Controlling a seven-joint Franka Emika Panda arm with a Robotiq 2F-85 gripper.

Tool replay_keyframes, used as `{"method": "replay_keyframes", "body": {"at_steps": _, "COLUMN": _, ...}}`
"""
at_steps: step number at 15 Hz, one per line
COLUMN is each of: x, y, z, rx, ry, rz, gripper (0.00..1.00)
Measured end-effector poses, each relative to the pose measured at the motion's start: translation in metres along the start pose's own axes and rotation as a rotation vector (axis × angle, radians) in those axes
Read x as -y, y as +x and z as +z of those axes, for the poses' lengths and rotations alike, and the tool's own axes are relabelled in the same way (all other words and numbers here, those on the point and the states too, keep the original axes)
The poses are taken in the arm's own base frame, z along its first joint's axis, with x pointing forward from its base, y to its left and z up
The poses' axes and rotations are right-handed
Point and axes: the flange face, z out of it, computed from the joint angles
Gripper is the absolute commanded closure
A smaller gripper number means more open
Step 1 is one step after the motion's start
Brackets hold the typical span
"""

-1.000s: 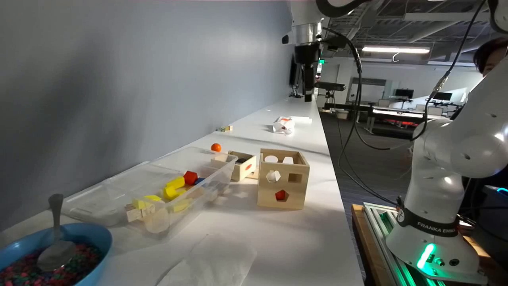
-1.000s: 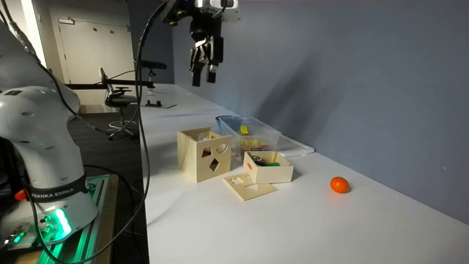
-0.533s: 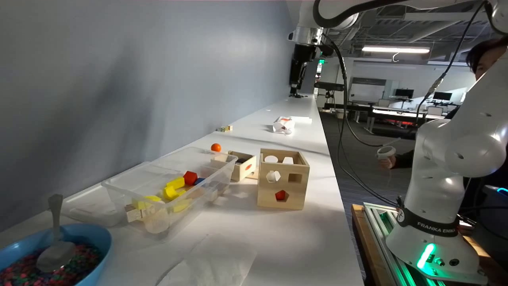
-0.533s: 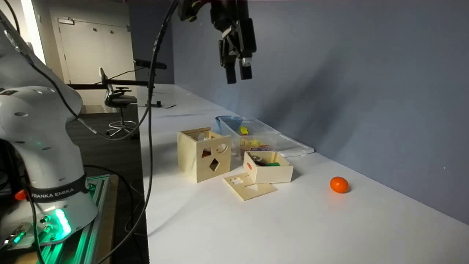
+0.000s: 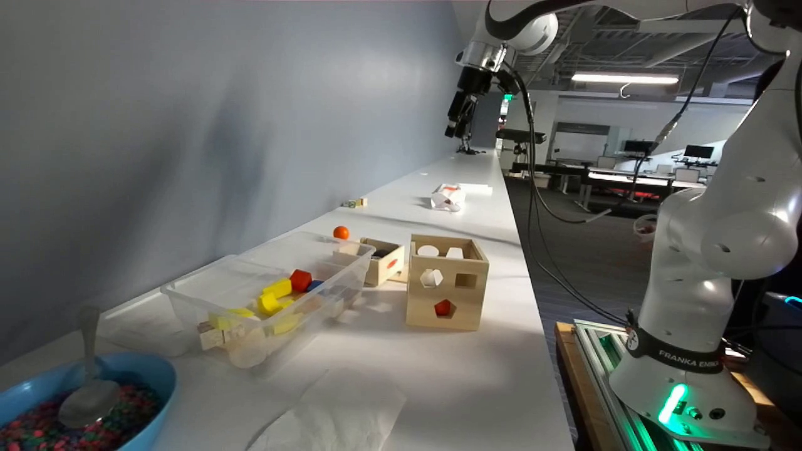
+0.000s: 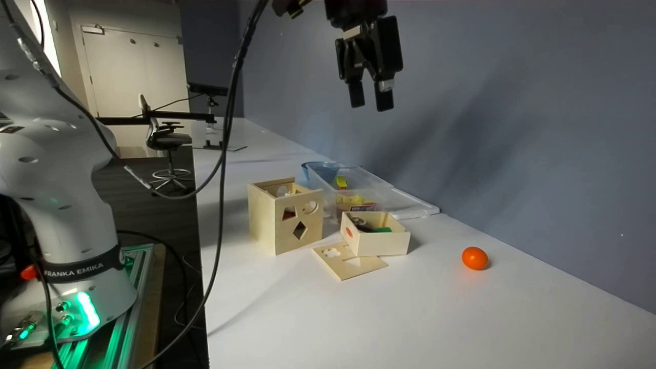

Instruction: Move the orange block to the left

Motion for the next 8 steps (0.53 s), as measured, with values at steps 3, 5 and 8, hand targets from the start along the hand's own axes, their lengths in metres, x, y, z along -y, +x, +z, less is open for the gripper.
{"method": "replay_keyframes", "body": {"at_steps": 3, "x": 0.0028, "y": 0.001, "z": -0.0006, "rx": -0.001, "ry": 0.0, "rz": -0.004, "gripper": 0.0}}
{"method": "replay_keyframes", "body": {"at_steps": 5, "x": 0.0021, "y": 0.0006, "z": -0.0009, "rx": -0.001, "ry": -0.001, "rz": -0.003, "gripper": 0.0}}
{"method": "replay_keyframes", "body": {"at_steps": 8, "x": 0.002, "y": 0.0006, "z": -0.0007, "rx": -0.001, "ry": -0.001, "rz": -0.003, "gripper": 0.0}}
